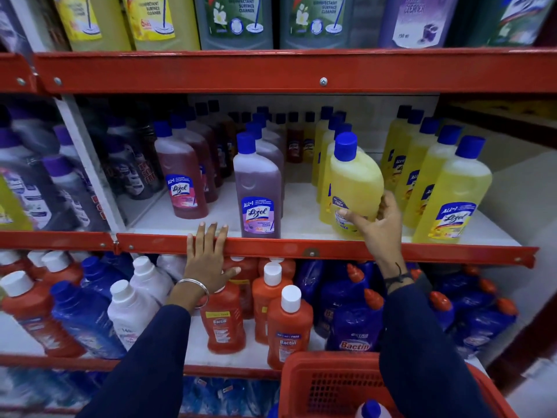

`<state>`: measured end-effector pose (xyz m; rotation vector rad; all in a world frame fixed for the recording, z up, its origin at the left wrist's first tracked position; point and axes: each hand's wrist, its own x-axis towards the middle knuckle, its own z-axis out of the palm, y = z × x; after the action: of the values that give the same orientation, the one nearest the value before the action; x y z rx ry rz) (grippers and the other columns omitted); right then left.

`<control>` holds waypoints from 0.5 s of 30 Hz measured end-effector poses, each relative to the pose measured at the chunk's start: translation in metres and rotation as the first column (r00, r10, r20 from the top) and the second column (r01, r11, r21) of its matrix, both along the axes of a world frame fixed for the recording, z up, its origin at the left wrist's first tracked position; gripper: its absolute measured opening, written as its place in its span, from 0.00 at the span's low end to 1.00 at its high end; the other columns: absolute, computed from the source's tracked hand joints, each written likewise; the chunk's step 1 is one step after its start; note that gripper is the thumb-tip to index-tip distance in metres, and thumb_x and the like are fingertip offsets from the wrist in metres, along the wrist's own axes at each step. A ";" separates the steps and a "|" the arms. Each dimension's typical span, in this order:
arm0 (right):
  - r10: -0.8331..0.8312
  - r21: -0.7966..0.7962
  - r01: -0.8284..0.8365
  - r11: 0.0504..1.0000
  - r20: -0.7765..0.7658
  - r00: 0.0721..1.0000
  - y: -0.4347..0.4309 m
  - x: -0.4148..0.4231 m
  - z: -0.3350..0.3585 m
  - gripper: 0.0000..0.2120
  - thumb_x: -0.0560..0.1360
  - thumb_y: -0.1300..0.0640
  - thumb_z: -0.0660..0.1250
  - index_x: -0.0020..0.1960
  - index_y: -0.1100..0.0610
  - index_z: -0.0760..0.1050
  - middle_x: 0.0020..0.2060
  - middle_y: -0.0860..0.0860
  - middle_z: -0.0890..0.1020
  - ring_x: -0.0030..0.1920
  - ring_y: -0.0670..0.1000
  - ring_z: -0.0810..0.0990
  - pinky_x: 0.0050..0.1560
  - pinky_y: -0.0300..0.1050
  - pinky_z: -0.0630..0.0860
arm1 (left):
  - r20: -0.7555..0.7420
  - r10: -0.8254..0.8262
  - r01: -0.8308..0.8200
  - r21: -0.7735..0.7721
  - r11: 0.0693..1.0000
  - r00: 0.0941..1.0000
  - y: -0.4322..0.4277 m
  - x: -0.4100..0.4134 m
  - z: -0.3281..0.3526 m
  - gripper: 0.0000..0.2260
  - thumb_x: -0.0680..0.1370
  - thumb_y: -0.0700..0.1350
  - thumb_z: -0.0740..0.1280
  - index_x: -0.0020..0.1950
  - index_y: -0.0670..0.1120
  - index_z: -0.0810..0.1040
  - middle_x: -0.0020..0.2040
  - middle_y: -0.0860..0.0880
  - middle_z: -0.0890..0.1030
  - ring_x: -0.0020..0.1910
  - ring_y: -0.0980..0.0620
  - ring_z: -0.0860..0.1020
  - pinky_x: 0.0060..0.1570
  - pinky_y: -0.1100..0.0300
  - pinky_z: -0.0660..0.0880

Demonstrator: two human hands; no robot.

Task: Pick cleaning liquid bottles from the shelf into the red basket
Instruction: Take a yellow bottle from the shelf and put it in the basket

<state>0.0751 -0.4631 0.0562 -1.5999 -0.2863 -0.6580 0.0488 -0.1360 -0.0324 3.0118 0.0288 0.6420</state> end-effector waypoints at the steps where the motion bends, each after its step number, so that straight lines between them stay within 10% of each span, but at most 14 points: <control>1: -0.044 0.004 0.044 0.999 0.045 0.998 0.004 -0.007 0.002 0.27 0.62 0.56 0.80 0.52 0.38 0.69 0.50 0.43 0.79 0.51 0.46 0.80 0.45 0.39 0.79 | -0.004 0.002 -0.002 -0.001 1.000 1.000 0.000 0.000 0.000 0.44 0.69 0.61 0.69 0.75 0.47 0.48 0.77 0.41 0.53 0.76 0.39 0.46 0.72 0.38 0.43; 11: -0.480 0.025 0.497 0.867 0.307 0.822 0.055 -0.082 0.010 0.29 0.62 0.47 0.78 0.55 0.57 0.69 0.49 0.49 0.74 0.48 0.49 0.74 0.42 0.44 0.74 | -0.018 -0.009 0.009 -0.019 1.000 1.000 -0.001 -0.004 0.004 0.43 0.70 0.60 0.68 0.75 0.48 0.47 0.77 0.43 0.53 0.76 0.40 0.45 0.72 0.39 0.43; 15: -0.372 0.083 0.363 0.928 0.255 0.893 0.058 -0.100 0.008 0.26 0.62 0.45 0.78 0.54 0.47 0.69 0.48 0.46 0.77 0.47 0.49 0.77 0.43 0.41 0.75 | -0.021 -0.021 0.021 -0.024 0.999 1.000 -0.001 -0.006 0.007 0.42 0.70 0.60 0.68 0.75 0.48 0.48 0.76 0.42 0.54 0.76 0.40 0.47 0.72 0.39 0.44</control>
<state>-0.0249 -0.4049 0.0641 -1.5457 -0.1671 -1.1718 0.0430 -0.1368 -0.0254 2.9916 0.0054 0.6039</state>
